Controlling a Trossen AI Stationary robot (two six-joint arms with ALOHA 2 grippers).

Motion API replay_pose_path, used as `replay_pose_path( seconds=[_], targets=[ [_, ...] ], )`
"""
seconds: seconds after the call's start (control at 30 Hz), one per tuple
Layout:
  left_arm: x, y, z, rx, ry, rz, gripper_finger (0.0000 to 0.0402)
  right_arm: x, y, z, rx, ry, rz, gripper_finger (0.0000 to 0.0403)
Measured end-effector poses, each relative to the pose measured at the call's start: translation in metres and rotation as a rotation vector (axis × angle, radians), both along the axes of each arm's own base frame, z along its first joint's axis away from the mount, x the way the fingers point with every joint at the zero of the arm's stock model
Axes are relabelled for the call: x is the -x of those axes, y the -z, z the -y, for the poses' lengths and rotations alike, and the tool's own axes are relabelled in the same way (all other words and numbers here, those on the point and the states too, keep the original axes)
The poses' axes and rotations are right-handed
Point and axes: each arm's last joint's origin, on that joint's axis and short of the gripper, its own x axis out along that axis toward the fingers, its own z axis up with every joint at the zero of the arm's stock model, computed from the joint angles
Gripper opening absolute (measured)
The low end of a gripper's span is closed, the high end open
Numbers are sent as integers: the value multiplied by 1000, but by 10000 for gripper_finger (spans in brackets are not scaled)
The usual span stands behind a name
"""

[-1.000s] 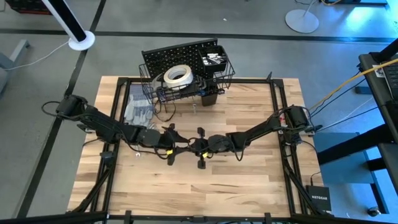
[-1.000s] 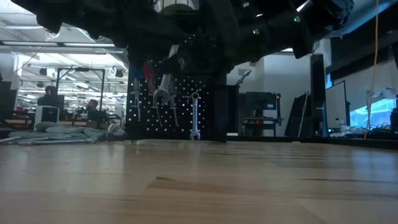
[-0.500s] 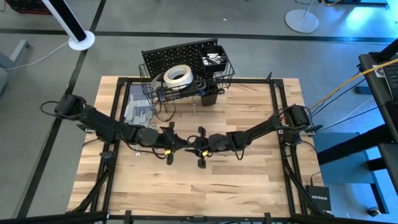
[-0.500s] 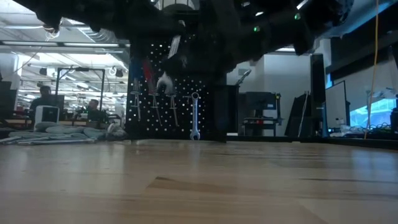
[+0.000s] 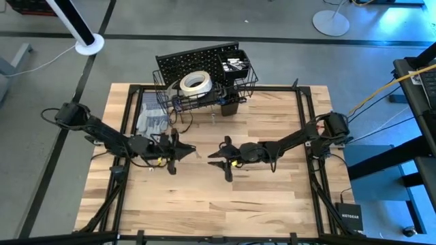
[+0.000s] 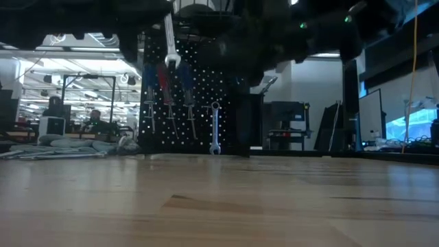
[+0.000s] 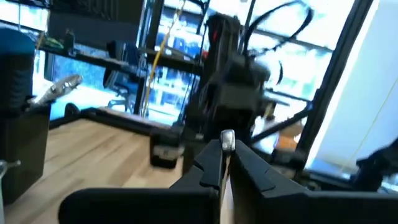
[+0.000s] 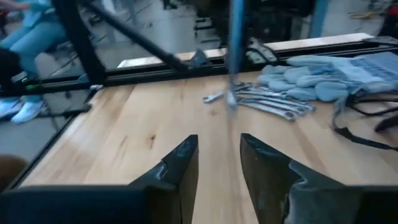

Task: Hang tools onto peg board
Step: Hang the wrench on the pegboard

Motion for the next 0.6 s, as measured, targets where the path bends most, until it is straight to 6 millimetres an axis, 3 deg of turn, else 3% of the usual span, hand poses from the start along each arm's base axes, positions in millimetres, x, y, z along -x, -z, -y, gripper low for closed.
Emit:
replay_pose_path(
  seconds=[0.17, 0.6],
  targets=[
    [-3, 0, 1, -4, 4, 0, 3, -10, 8, 1, -46, 0, 81, 124],
    [-5, -1, 2, -23, 1, -9, 5, -41, 14, -1, -38, 22, 91, 124]
  ],
)
